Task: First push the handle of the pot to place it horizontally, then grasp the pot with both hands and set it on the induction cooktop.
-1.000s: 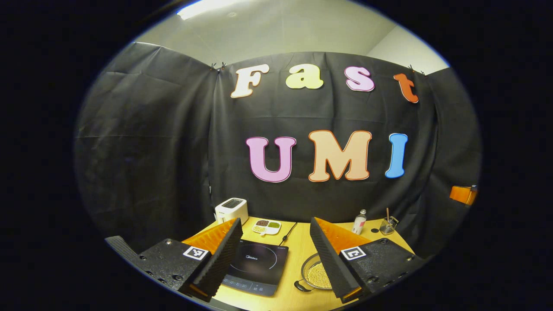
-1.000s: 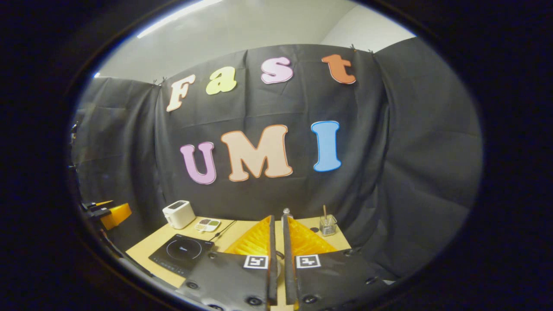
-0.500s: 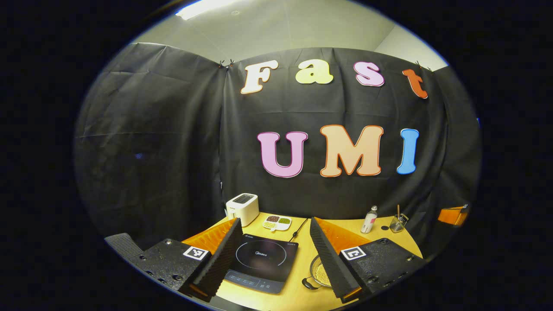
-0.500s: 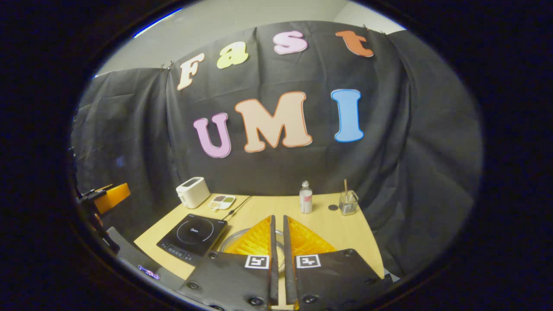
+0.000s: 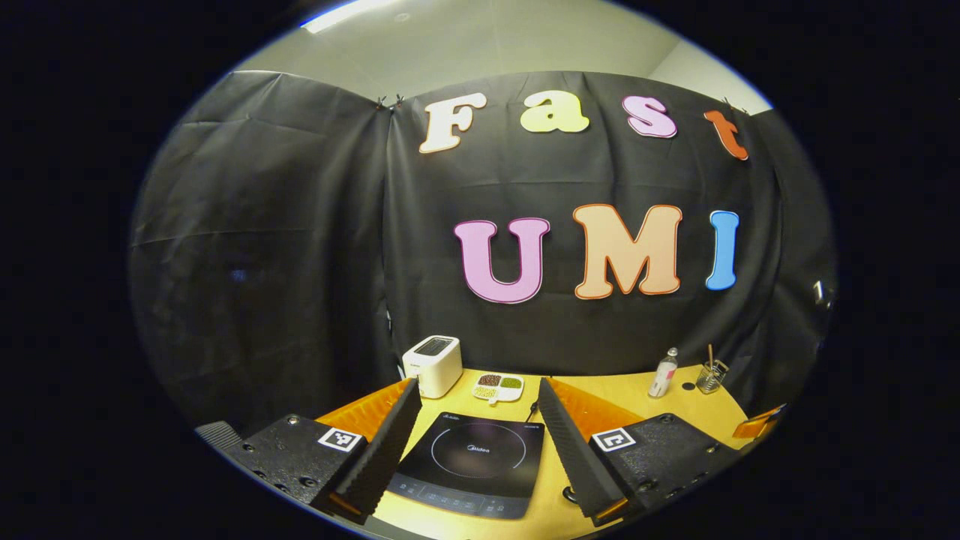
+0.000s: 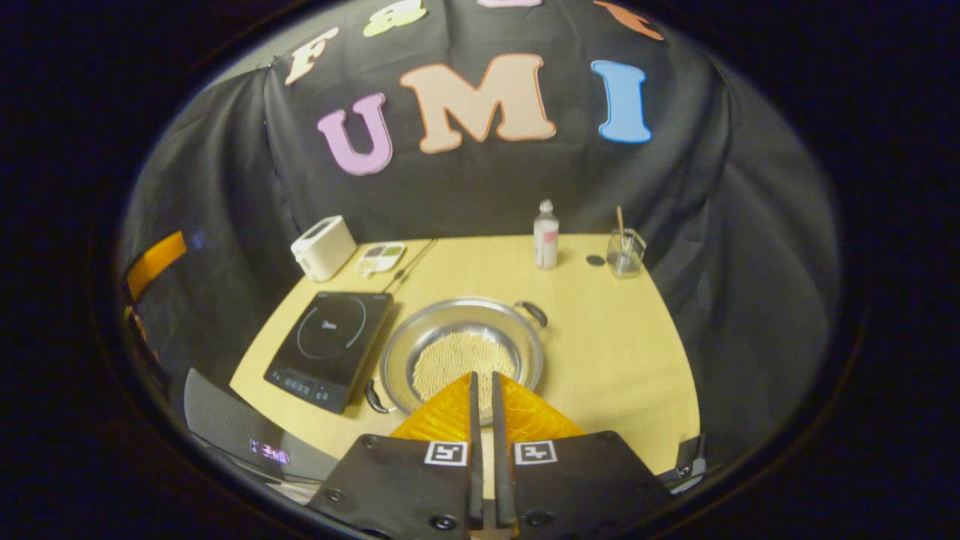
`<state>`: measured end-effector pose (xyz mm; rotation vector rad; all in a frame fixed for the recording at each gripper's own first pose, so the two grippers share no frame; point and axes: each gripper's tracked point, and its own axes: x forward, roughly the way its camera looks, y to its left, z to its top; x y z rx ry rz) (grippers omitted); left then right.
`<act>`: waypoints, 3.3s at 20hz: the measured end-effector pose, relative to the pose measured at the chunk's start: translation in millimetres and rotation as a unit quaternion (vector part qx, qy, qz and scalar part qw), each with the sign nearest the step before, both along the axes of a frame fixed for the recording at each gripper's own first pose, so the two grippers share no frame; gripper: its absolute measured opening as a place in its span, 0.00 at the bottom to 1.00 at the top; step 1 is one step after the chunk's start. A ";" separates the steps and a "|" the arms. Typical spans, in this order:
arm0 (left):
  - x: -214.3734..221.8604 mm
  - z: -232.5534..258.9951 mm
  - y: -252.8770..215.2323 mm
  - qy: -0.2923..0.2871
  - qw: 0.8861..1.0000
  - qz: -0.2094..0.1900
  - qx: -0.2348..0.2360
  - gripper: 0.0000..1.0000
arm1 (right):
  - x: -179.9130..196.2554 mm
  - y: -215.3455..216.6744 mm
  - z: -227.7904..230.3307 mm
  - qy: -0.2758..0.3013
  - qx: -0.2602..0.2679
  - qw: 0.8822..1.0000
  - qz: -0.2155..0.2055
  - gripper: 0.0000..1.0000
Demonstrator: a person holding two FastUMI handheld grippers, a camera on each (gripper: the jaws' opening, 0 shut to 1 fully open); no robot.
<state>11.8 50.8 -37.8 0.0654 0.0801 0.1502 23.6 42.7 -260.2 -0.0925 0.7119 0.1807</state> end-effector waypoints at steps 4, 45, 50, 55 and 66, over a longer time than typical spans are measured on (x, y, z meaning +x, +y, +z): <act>16.1 -13.5 6.9 0.014 1.000 -0.024 -0.007 0.92 | -28.7 11.4 -54.5 0.091 -0.034 0.995 -0.001 0.09; 76.1 -100.3 72.2 0.094 0.988 -0.111 -0.053 0.96 | 3.4 149.0 -219.5 0.278 0.041 0.943 -0.177 0.07; 74.9 -106.6 77.1 0.100 0.988 -0.101 -0.066 0.96 | 19.9 170.7 -220.0 0.272 0.083 0.937 -0.205 0.08; 64.9 -112.0 88.6 0.103 0.989 -0.088 -0.067 0.96 | 42.4 195.6 -222.1 0.269 0.111 0.934 -0.208 0.00; 52.7 -128.7 96.1 0.123 0.985 -0.075 -0.089 0.96 | 76.5 222.2 -224.2 0.246 0.113 0.941 -0.205 0.06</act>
